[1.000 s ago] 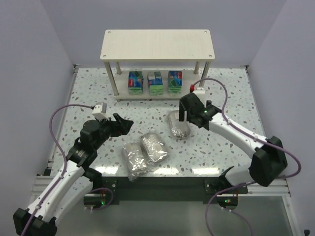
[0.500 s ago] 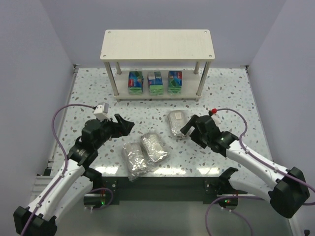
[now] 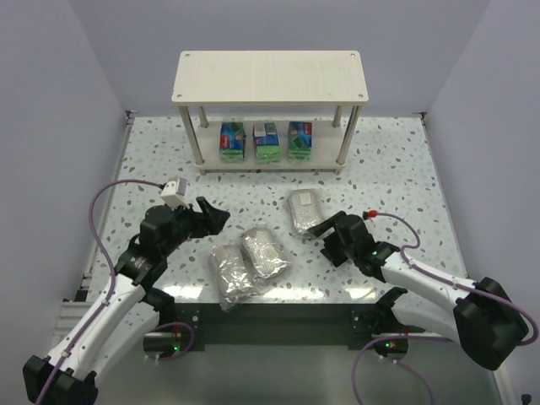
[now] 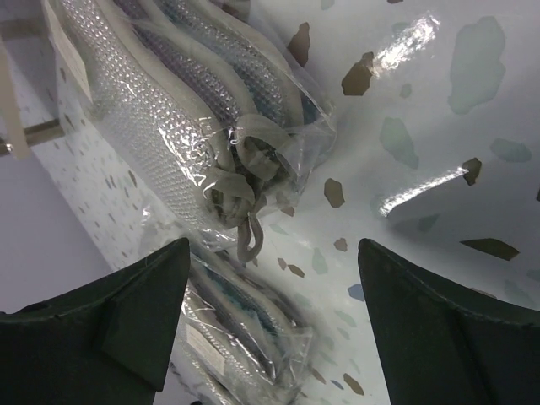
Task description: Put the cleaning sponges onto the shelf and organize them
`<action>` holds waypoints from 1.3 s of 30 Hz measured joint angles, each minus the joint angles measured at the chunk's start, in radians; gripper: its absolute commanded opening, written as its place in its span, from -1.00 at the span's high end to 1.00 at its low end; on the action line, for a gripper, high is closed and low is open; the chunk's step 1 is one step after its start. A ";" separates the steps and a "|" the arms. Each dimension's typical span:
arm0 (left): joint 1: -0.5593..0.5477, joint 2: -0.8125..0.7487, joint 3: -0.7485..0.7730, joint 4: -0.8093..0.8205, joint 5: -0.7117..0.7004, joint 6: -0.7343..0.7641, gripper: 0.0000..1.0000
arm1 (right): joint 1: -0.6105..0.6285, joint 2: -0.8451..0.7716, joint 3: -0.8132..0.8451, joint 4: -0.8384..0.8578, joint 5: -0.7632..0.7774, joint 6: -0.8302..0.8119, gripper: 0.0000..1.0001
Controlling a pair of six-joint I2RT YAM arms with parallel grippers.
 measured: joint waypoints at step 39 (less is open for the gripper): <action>0.000 -0.041 -0.022 -0.001 0.002 -0.001 -0.73 | 0.000 -0.335 0.105 0.011 0.078 -0.079 1.00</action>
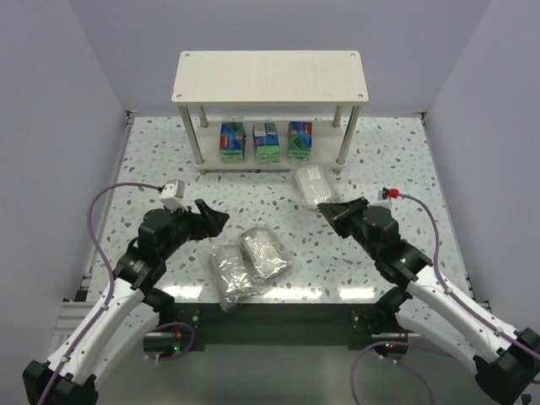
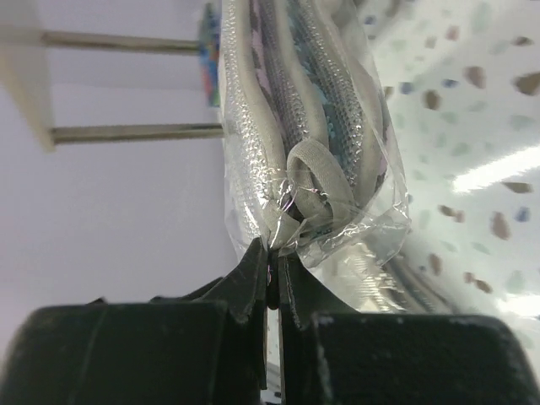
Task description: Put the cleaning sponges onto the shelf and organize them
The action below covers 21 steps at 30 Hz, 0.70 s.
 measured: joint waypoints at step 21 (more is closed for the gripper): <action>0.000 -0.024 0.008 -0.043 0.000 0.001 -0.74 | -0.171 0.483 0.790 0.166 -0.108 -0.264 1.00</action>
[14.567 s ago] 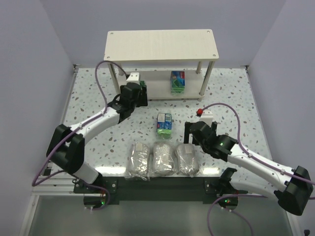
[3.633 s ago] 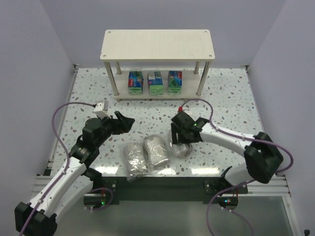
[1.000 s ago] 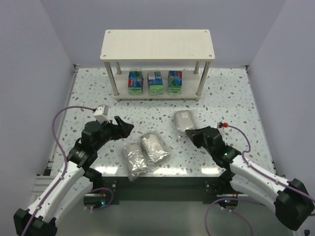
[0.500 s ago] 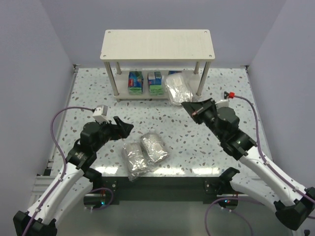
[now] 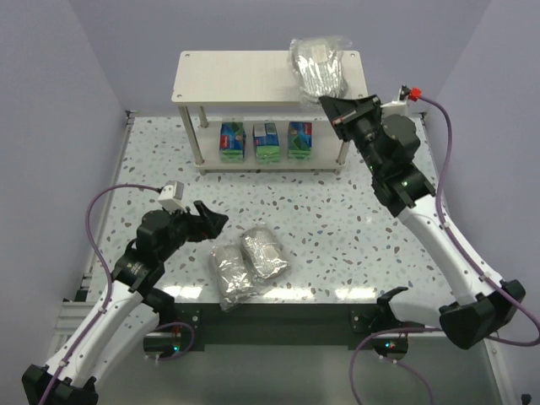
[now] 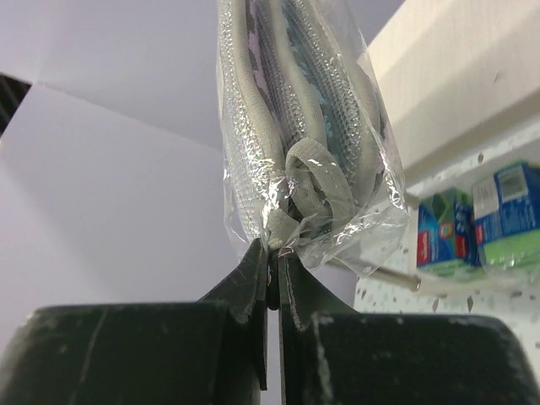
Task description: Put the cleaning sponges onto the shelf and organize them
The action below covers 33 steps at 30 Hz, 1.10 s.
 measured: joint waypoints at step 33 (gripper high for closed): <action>0.000 -0.008 0.026 -0.043 -0.002 0.000 -0.81 | -0.230 0.344 0.257 -0.006 -0.154 0.113 -0.30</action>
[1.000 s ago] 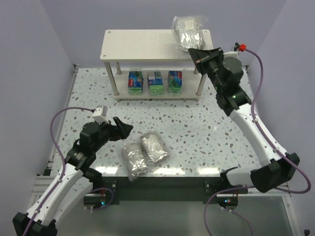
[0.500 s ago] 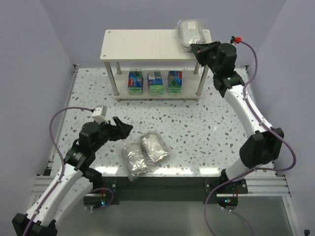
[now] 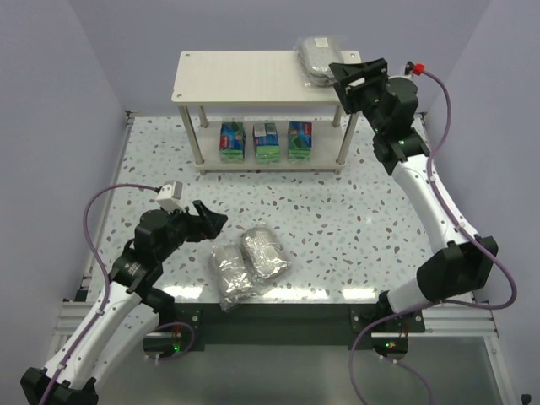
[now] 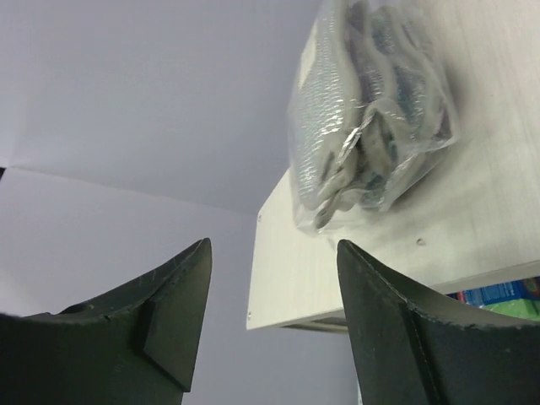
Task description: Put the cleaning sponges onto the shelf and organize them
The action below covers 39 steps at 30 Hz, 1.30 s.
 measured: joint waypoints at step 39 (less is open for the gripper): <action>0.000 0.308 -0.103 0.285 0.083 -0.072 -0.71 | 0.993 -0.472 -1.113 -0.050 0.150 0.069 -0.48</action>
